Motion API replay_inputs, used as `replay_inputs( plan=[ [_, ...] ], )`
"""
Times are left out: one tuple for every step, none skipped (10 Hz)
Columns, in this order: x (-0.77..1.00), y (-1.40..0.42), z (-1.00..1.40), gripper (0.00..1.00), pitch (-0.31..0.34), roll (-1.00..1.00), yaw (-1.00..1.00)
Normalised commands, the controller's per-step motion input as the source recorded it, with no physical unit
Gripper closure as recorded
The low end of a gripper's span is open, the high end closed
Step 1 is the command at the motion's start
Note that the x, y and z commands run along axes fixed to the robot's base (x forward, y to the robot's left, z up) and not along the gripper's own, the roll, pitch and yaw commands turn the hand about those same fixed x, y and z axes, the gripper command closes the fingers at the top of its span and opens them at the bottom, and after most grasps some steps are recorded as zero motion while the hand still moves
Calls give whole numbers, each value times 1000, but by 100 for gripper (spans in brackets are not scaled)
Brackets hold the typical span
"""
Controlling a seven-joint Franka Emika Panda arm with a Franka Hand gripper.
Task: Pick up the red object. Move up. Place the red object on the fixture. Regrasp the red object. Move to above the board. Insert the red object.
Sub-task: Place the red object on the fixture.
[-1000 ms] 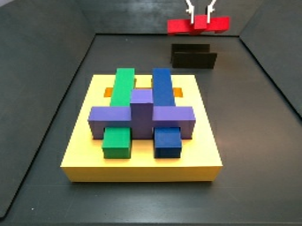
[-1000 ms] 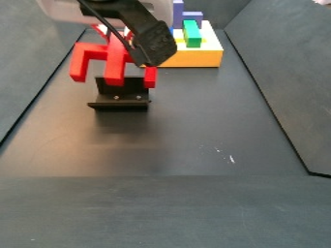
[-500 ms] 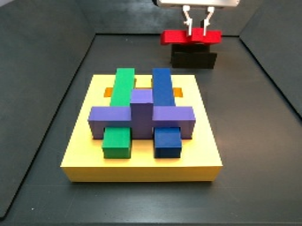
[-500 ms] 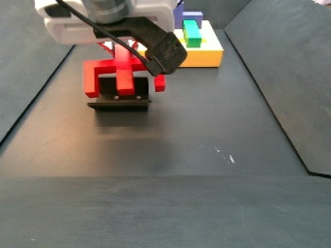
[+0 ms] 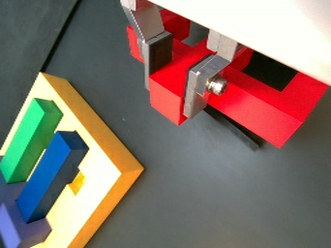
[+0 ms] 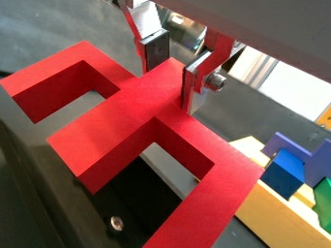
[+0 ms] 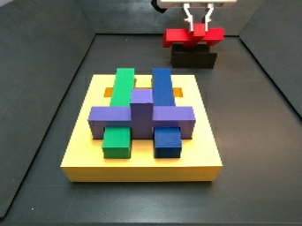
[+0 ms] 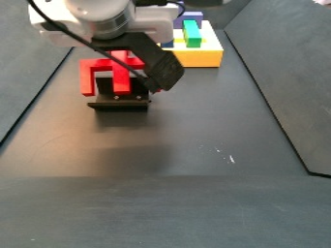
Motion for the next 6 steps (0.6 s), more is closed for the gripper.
replay_inputs(
  plan=[
    [326, 9, -74, 100, 0, -186, -140],
    [329, 57, -86, 100, 203, -94, -146],
    [286, 106, -123, 100, 249, -89, -117],
    [131, 183, -197, 100, 286, -57, -134],
    [0, 86, -234, 100, 214, -14, -174],
    [-80, 0, -180, 100, 9, 0, -174]
  ],
)
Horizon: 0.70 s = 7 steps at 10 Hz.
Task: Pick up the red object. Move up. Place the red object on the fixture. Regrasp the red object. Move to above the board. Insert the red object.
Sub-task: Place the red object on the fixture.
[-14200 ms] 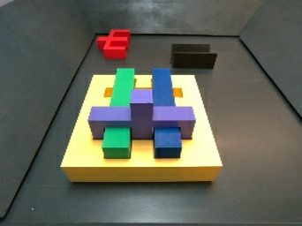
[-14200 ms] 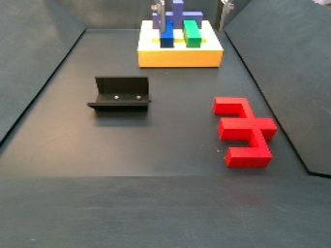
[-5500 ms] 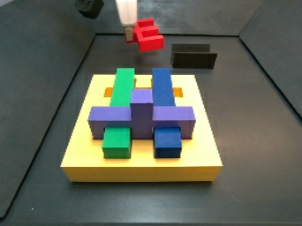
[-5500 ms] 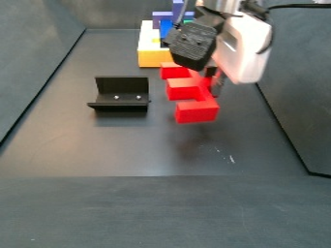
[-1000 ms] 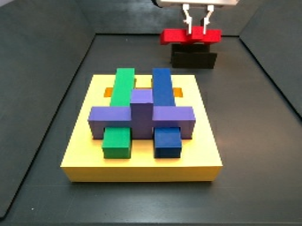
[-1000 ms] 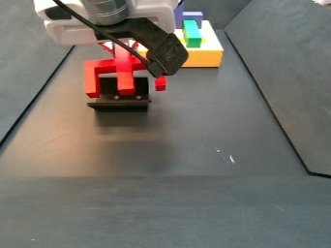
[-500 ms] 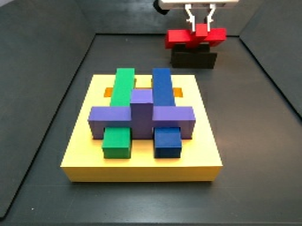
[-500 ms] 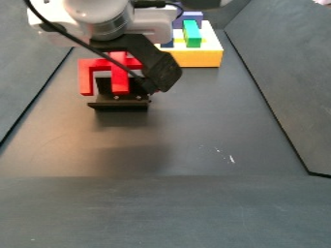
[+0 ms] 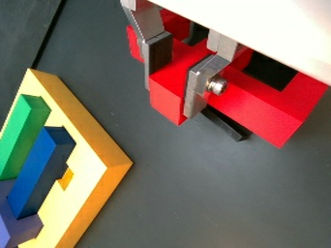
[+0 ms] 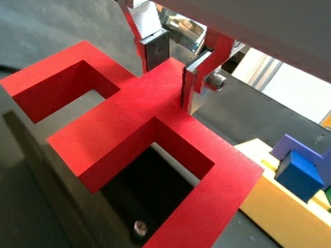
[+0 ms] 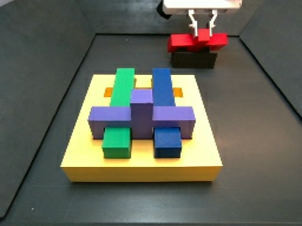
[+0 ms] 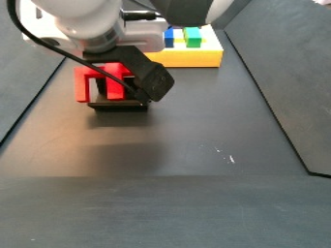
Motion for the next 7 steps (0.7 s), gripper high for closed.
replay_inputs(
  plan=[
    [-49, 0, -157, 100, 0, 0, -163],
    [0, 0, -163, 100, 0, 0, -146],
    [0, 0, -191, 100, 0, 0, 0],
    [0, 0, -197, 100, 0, 0, -66],
    [-9, 0, -123, 100, 0, 0, -77],
    [0, 0, 0, 100, 0, 0, 0],
    [0, 0, 0, 0, 0, 0, 0]
  ],
)
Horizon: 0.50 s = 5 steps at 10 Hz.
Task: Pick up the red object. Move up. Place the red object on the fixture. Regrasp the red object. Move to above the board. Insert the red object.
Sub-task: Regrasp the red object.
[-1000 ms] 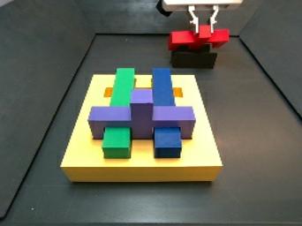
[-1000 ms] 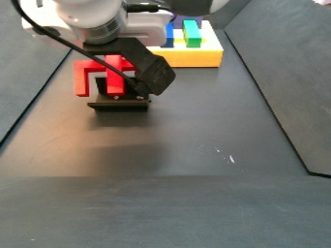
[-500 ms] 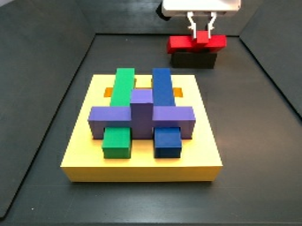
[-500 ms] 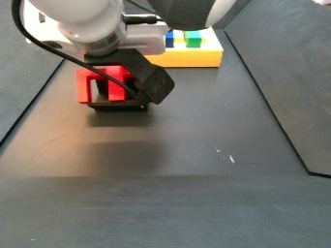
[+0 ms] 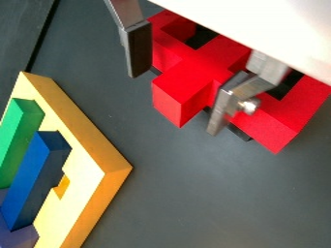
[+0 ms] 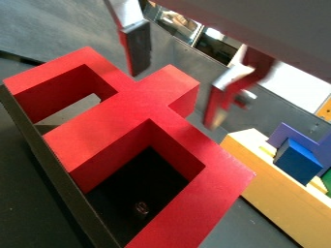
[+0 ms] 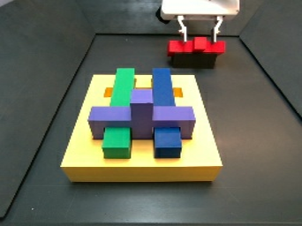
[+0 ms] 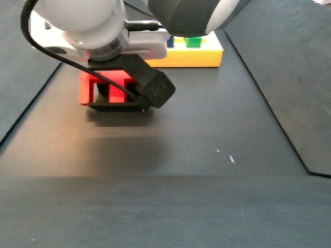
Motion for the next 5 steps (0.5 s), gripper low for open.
replay_inputs(
  plan=[
    [-86, -69, 189, 0, -17, 331, 174],
    [-77, -146, 289, 0, 0, 666, 149],
    [-3, -251, 297, 0, 26, 1000, 109],
    [0, -229, 220, 0, 63, 1000, 206],
    [0, -197, 186, 0, 69, 1000, 214]
  ],
)
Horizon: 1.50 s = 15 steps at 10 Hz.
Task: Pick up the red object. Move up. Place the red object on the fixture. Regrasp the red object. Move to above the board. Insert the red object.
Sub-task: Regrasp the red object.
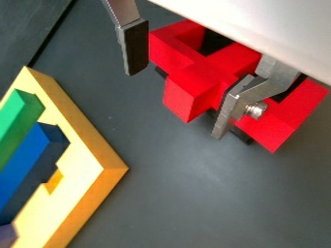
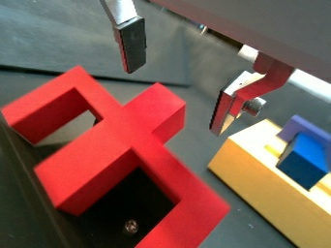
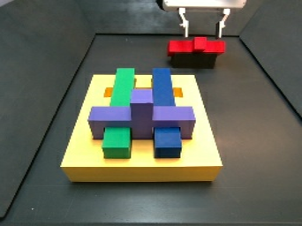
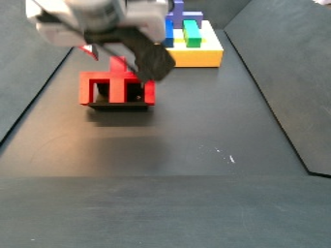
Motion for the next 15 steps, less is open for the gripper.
replay_inputs(
  plan=[
    [0, -206, 166, 0, 0, 1000, 209],
    [0, -194, 140, 0, 0, 1000, 214],
    [0, -103, 146, 0, 0, 1000, 180],
    [0, -34, 129, 0, 0, 1000, 120],
    [0, -69, 160, 0, 0, 1000, 109],
    [31, -40, 169, 0, 31, 1000, 86],
    [0, -54, 129, 0, 40, 1000, 60],
    [0, -23, 117, 0, 31, 1000, 17],
    [71, 0, 111, 0, 63, 1000, 0],
    [31, 0, 80, 0, 20, 1000, 0],
    [114, 0, 83, 0, 0, 1000, 0],
    [146, 0, 34, 0, 17, 1000, 0],
    [57, -20, 0, 0, 6, 1000, 0],
    [97, 0, 0, 0, 83, 1000, 11],
    [80, 0, 0, 0, 126, 1000, 37]
  ],
)
